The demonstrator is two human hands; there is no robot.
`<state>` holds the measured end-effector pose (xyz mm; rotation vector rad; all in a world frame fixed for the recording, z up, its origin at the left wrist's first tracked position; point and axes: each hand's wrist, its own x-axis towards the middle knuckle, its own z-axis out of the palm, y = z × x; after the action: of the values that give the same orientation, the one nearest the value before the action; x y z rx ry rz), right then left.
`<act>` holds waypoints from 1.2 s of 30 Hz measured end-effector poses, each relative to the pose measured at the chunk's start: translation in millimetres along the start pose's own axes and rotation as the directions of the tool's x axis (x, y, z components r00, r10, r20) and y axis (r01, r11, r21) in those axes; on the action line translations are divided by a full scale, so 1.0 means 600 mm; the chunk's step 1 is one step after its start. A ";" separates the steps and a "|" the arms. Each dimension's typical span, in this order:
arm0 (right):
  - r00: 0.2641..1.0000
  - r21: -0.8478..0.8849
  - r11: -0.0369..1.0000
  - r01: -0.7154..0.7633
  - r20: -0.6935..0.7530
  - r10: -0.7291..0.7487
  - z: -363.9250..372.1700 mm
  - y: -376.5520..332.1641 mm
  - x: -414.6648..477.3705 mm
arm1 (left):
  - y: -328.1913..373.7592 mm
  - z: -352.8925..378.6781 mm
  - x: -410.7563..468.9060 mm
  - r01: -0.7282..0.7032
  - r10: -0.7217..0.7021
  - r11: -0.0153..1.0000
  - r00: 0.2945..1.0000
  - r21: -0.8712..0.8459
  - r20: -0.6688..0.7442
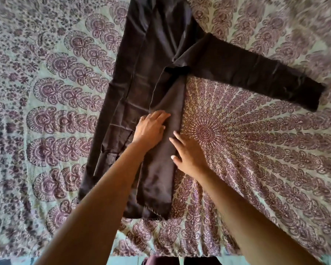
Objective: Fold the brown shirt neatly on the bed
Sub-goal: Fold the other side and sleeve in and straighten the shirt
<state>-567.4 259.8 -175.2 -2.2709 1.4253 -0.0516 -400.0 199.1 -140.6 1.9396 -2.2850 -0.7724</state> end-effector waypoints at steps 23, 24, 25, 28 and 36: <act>0.204 0.836 -0.545 0.070 0.523 0.828 -0.268 0.468 0.097 | 0.254 -0.017 0.394 -0.008 0.005 0.997 0.999 -0.083 -0.037; 0.169 0.850 -0.526 0.018 0.516 0.840 -0.273 0.473 0.104 | 0.253 -0.017 0.404 0.006 -0.011 0.990 0.999 -0.142 -0.037; 0.131 0.880 -0.474 -0.037 0.474 0.871 -0.275 0.481 0.112 | 0.253 -0.017 0.413 0.023 -0.031 0.976 0.999 -0.217 -0.033; 0.095 0.970 0.000 -0.242 0.023 0.995 -0.290 0.468 0.166 | 0.251 -0.038 0.430 0.082 -0.122 0.819 0.992 -0.567 -0.032; 0.811 0.345 0.898 0.273 -0.585 -0.022 -0.339 0.158 0.384 | 0.151 -0.207 0.387 -0.078 -0.206 0.126 0.973 -0.989 -0.103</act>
<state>-594.9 -45.6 -78.0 -2.0698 1.3154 -1.0725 -489.2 -52.3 -60.7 1.2303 -0.8561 -1.4651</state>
